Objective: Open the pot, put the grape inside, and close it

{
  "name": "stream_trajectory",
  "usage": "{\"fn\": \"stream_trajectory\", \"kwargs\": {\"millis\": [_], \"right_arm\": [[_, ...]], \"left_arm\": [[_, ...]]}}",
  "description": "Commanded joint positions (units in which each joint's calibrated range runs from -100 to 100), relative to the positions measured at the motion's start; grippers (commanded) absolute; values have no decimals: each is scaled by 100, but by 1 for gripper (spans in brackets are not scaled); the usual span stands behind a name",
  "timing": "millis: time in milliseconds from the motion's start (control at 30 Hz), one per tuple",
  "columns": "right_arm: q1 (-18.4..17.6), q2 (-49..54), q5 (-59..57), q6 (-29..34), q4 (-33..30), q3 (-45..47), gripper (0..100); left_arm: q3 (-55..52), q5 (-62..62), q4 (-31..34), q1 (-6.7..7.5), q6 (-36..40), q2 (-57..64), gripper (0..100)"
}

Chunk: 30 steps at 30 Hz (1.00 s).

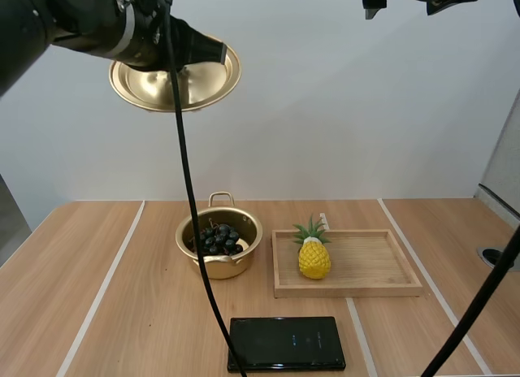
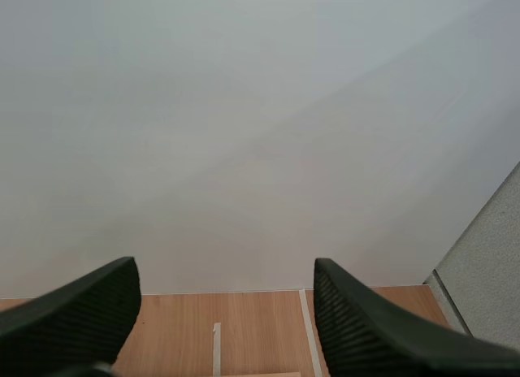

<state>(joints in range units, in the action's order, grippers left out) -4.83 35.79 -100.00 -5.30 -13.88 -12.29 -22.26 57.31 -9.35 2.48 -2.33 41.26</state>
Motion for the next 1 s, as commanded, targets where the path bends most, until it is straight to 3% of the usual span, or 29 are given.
{"fn": "stream_trajectory", "kwargs": {"millis": [0,333,667,967], "right_arm": [[25,77,0,-50,-15,-78,100],[25,77,0,-50,-15,-78,100],[25,77,0,-69,-15,-78,100],[25,77,0,-69,-15,-78,100]], "left_arm": [[-122,-169,-133,6,-200,-153,0],[-734,4,-1109,6,-1103,-591,0],[-1218,-60,-1341,6,-1369,-1025,0],[-1922,-907,-1669,6,-1732,-1484,0]]}}
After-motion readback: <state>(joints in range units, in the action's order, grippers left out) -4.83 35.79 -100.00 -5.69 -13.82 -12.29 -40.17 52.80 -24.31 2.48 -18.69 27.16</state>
